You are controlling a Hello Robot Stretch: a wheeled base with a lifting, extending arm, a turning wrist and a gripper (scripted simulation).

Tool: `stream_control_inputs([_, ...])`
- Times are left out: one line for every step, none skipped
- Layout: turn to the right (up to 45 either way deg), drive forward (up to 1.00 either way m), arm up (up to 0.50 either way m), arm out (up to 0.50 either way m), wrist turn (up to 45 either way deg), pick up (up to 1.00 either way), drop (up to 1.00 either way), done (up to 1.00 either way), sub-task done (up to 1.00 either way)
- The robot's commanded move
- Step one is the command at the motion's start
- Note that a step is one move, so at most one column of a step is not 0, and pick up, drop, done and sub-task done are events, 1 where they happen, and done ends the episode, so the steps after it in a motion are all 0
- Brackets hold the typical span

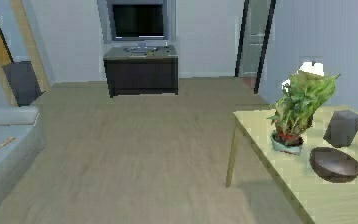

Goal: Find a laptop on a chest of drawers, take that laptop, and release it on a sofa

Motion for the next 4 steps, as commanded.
stream_control_inputs([0.0, 1.00, 0.00, 0.00, 0.0, 0.00, 0.00, 0.00, 0.00])
stream_control_inputs([6.0, 0.00, 0.00, 0.00, 0.0, 0.00, 0.00, 0.00, 0.00])
stream_control_inputs([0.0, 0.50, 0.00, 0.00, 0.0, 0.00, 0.00, 0.00, 0.00])
stream_control_inputs([15.0, 0.00, 0.00, 0.00, 0.0, 0.00, 0.00, 0.00, 0.00])
